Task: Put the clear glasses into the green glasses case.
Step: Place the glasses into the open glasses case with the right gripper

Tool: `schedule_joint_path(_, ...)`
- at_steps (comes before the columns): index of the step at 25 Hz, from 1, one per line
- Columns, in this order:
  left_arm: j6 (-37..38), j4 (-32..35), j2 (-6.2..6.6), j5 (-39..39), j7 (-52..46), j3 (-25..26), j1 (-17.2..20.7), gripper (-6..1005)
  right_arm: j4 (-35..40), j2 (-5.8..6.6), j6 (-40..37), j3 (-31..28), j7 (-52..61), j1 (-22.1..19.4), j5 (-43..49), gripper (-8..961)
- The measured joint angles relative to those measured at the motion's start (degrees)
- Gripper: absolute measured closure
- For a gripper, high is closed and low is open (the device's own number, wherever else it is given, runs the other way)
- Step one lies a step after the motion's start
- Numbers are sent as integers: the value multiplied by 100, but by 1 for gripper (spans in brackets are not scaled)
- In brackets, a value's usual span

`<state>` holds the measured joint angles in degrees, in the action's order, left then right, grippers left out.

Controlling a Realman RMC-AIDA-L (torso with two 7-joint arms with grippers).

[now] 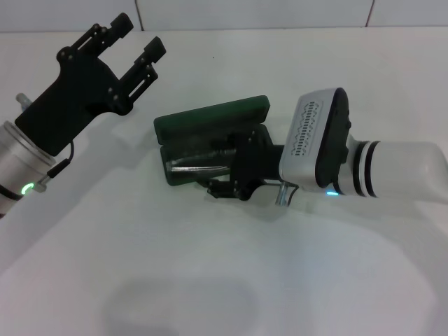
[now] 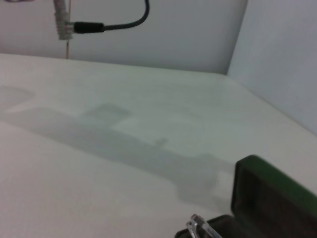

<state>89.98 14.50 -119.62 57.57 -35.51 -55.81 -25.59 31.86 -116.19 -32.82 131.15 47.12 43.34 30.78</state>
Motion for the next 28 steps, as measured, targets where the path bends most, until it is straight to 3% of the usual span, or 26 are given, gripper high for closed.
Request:
schedule_joint_path(11, 2, 0, 9, 0, 5, 0, 10, 406, 105, 17, 2, -51, 76, -81, 54, 269)
schedule_joint_path(18, 2, 15, 9, 1, 11, 0, 63, 406, 481, 37, -82, -329, -305, -339, 111, 269)
schedule_joint_path(28, 2, 70, 9, -1, 2, -7, 41, 406, 255, 55, -1128, -434, 1321, -247, 1866, 268)
